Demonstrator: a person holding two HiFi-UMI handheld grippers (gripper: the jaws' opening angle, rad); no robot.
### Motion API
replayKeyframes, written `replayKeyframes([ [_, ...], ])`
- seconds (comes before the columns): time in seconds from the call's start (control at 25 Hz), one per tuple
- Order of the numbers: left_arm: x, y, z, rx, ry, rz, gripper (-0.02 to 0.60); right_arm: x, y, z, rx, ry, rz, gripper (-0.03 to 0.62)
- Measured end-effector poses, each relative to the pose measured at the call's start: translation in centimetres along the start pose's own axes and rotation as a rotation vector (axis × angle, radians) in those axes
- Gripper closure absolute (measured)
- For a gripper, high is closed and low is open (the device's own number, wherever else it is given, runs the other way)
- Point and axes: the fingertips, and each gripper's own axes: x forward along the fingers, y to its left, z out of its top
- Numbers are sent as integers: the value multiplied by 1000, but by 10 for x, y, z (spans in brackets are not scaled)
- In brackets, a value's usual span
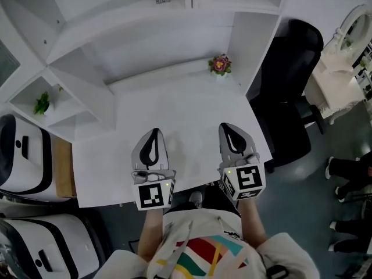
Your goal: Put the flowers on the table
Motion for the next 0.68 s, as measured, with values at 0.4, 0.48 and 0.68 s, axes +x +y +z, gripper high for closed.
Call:
replayKeyframes([
  [0.4,-7,5,-12,-24,19,13,577,-4,13,-6,16,10,37,592],
  [0.48,-8,5,-13,-27,21,14,577,-3,16,-7,40,9,56,592],
  [0.68,-5,6,-15,-24,20,16,577,0,17,-10,63,8,76,593],
])
